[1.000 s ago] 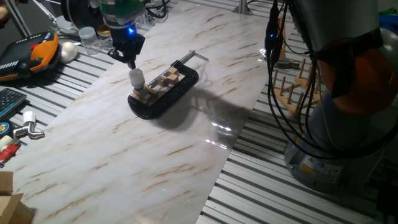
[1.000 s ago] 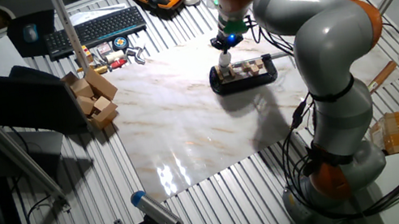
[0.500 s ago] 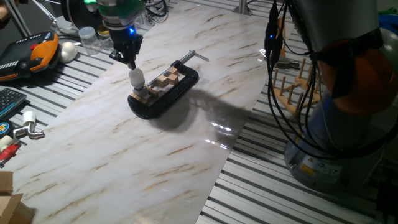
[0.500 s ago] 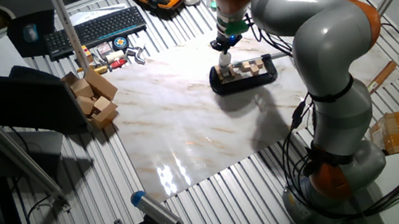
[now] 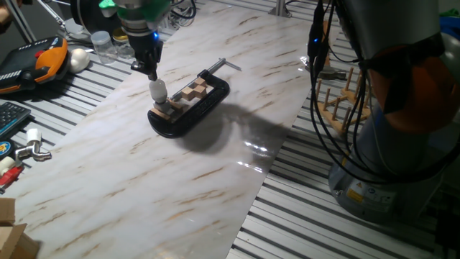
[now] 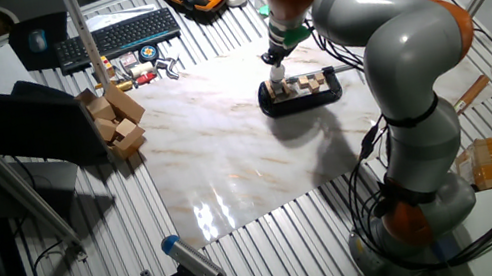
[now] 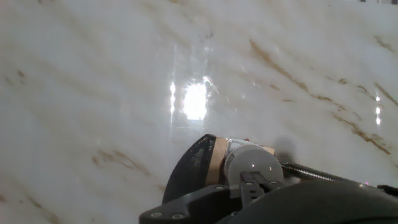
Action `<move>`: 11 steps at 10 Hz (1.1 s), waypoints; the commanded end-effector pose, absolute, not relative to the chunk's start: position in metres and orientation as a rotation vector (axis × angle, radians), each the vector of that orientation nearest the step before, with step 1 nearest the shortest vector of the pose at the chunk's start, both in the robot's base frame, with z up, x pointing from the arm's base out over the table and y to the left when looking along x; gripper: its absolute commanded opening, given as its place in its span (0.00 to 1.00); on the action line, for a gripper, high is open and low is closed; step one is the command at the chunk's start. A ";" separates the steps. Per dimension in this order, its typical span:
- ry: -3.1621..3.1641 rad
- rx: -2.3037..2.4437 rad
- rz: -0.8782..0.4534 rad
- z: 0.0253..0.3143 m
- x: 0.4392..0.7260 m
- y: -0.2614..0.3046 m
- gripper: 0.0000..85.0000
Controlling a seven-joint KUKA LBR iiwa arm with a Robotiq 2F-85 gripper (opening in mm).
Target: Install the light bulb by rotating it
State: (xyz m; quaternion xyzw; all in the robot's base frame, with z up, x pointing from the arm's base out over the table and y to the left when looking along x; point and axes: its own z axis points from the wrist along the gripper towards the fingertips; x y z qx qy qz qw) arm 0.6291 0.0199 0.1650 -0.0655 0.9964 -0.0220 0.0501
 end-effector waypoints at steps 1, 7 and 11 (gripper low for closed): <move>2.962 -0.659 -0.043 0.165 0.629 0.020 0.00; 2.969 -0.659 -0.050 0.165 0.629 0.019 0.00; 2.949 -0.672 -0.070 0.160 0.631 0.011 0.00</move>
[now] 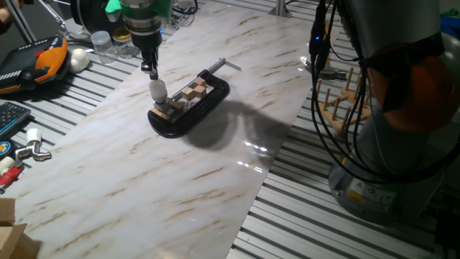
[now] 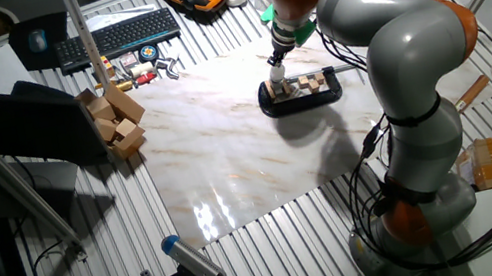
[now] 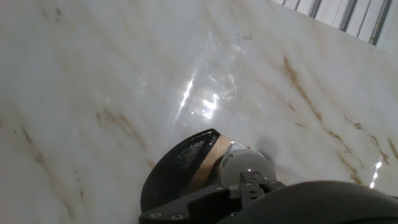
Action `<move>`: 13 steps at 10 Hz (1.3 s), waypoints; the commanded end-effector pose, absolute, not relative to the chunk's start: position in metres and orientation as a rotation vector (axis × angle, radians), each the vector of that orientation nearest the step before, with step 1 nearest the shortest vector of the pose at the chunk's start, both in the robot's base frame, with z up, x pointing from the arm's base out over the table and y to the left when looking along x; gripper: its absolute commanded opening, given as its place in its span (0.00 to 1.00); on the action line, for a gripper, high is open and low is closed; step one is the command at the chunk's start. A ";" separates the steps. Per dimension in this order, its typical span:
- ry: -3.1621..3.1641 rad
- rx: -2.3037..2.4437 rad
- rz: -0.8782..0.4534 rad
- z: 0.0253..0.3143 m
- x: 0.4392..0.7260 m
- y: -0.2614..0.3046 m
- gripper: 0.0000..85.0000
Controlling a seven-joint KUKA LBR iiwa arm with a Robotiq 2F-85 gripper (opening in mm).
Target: Install the light bulb by rotating it
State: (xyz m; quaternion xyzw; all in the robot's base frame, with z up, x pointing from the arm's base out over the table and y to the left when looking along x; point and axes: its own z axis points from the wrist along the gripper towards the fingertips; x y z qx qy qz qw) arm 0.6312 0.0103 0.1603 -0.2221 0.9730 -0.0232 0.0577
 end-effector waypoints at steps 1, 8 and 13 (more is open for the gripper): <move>2.949 -0.674 -0.070 0.160 0.631 0.010 0.00; 2.949 -0.676 -0.089 0.161 0.630 0.010 0.60; 2.981 -0.683 -0.086 0.160 0.630 0.009 0.60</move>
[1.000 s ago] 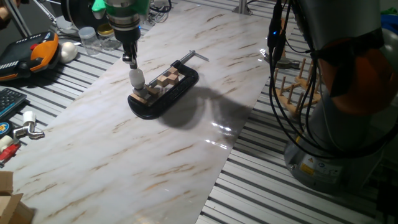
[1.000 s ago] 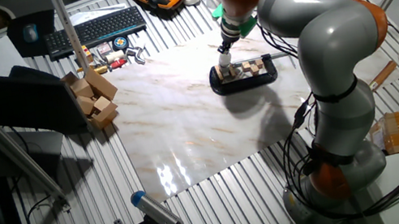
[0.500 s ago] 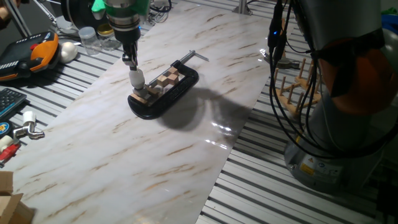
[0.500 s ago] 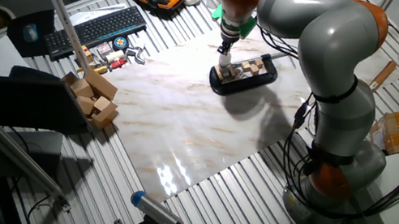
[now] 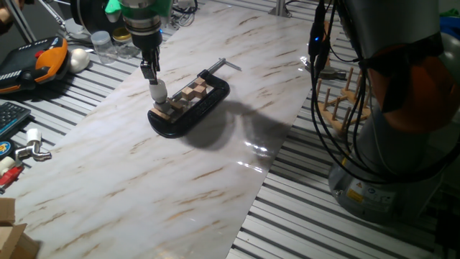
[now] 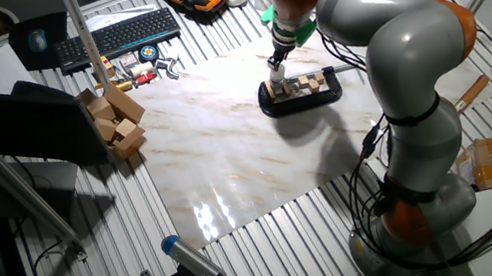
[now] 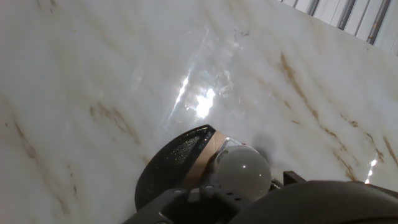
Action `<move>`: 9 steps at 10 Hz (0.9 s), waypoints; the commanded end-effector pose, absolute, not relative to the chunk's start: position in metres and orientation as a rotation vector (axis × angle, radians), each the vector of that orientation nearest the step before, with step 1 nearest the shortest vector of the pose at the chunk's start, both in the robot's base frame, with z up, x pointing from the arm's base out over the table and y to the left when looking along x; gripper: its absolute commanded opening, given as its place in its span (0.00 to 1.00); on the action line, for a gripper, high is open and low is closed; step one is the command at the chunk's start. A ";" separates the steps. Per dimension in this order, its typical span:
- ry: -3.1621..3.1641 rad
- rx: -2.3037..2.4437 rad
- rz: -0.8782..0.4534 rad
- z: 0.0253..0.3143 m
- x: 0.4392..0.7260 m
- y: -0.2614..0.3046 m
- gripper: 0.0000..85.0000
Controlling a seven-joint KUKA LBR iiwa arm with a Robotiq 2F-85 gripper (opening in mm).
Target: Install the light bulb by rotating it
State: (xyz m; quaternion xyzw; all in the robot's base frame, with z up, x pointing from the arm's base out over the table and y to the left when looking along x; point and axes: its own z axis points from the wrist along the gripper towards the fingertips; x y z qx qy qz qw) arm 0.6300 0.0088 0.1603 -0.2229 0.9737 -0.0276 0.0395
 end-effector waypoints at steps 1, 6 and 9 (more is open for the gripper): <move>3.000 -0.686 -0.087 0.160 0.630 0.009 0.60; 3.036 -0.693 -0.056 0.159 0.629 0.004 0.60; 3.026 -0.691 -0.050 0.157 0.628 0.003 0.60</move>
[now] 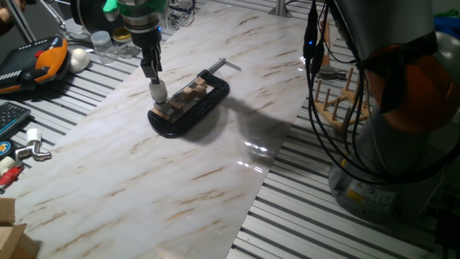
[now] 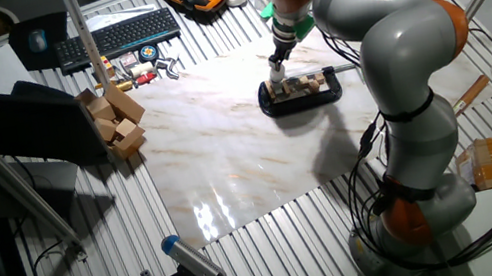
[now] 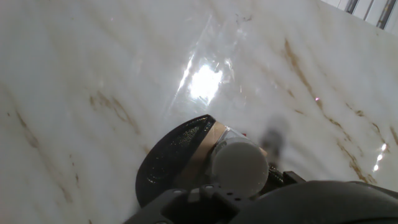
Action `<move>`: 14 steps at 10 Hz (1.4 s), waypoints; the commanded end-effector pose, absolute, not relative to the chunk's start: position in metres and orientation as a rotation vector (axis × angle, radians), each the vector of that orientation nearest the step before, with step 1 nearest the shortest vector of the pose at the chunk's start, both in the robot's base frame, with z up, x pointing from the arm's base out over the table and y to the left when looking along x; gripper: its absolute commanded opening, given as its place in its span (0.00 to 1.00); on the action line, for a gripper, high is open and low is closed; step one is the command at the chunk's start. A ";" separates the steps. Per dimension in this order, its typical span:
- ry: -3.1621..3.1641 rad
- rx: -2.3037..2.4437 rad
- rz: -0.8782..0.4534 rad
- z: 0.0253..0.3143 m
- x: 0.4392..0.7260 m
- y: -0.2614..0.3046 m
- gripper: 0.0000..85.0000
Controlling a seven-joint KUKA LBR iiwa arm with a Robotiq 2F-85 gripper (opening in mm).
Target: Install the light bulb by rotating it
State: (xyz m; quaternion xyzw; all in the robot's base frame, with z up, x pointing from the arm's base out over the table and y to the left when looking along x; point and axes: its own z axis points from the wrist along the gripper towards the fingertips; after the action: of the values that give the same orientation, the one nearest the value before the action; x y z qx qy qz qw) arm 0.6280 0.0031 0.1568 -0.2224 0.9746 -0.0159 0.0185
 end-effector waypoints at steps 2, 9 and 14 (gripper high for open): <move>3.019 -0.689 -0.052 0.154 0.627 0.005 0.60; 2.996 -0.680 -0.058 0.148 0.626 0.008 0.80; 2.983 -0.672 -0.055 0.140 0.627 0.009 0.80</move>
State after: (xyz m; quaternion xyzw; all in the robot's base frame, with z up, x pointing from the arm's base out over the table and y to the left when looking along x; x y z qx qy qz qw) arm 0.6271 0.0087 0.1378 -0.2196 0.9745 -0.0179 0.0428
